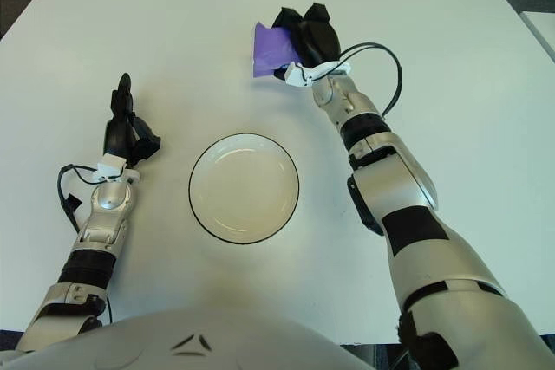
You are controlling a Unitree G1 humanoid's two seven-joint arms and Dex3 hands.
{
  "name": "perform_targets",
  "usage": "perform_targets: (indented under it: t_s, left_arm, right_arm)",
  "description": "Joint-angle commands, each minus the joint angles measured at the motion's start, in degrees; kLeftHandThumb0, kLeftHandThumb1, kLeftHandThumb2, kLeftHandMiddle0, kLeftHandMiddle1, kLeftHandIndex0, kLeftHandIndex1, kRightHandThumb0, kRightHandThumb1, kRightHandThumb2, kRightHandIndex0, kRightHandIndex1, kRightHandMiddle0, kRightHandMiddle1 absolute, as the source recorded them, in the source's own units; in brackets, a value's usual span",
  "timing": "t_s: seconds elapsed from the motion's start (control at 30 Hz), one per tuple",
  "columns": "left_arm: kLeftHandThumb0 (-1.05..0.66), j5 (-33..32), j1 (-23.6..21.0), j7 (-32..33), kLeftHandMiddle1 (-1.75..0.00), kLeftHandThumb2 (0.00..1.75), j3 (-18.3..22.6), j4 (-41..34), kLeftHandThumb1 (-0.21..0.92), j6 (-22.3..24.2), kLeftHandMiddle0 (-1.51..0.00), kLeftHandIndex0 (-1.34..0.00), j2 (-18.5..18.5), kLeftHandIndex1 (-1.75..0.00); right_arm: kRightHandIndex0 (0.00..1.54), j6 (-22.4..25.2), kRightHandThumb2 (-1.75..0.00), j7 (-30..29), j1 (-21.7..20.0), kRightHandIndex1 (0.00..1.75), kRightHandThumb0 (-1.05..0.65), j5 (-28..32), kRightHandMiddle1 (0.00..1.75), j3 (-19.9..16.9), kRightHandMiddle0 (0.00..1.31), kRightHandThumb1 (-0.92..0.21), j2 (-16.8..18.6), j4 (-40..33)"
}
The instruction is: Put the tissue paper into the plate.
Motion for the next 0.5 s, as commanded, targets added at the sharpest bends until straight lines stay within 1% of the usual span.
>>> perform_targets:
  t_s: [0.0, 0.1, 0.17, 0.27, 0.37, 0.47]
  left_arm:
    - [-0.88, 0.1, 6.9, -0.1, 0.0, 1.19, -1.8, 7.6, 0.92, 0.0, -0.02, 0.0, -3.4, -0.14]
    - [-0.88, 0.1, 7.0, -0.2, 0.0, 1.19, -1.8, 7.6, 0.92, -0.2, -0.02, 0.0, -3.4, -0.14]
    - [-0.88, 0.2, 7.0, -0.2, 0.0, 1.19, -1.8, 7.5, 0.92, -0.3, -0.02, 0.0, -3.3, -0.14]
    - [-0.88, 0.5, 7.0, 0.0, 0.0, 1.19, -1.9, 7.5, 0.92, -0.3, -0.02, 0.0, -3.3, -0.16]
    - [-0.88, 0.5, 7.0, 0.0, -0.01, 1.19, -2.0, 7.3, 0.92, -0.1, -0.03, 0.0, -3.3, -0.17]
    - [-0.87, 0.5, 7.1, -0.1, -0.01, 1.19, -2.0, 7.1, 0.92, 0.0, -0.03, 0.0, -3.4, -0.18]
  right_arm:
    - [1.33, 1.9, -1.49, 3.1, -1.1, 1.75, -0.02, 1.4, 1.75, -2.5, 1.18, -0.16, -1.4, -10.1]
    - [1.32, 4.4, -1.47, 5.2, 0.6, 1.75, -0.03, 1.1, 1.75, -3.6, 1.17, -0.18, -1.9, -17.1]
    - [1.32, 5.7, -1.46, 6.3, 1.5, 1.75, -0.03, 0.8, 1.75, -4.1, 1.16, -0.19, -1.9, -20.1]
    - [1.32, 7.9, -1.4, 9.1, 4.6, 1.75, -0.05, 0.7, 1.75, -5.3, 1.13, -0.22, -2.3, -29.8]
    - [1.31, 10.2, -1.35, 11.9, 7.0, 1.75, -0.06, 1.1, 1.75, -6.3, 1.1, -0.25, -2.2, -36.9]
    - [1.3, 13.4, -1.31, 15.8, 11.0, 1.75, -0.07, 2.0, 1.75, -7.1, 1.07, -0.28, -1.4, -46.5]
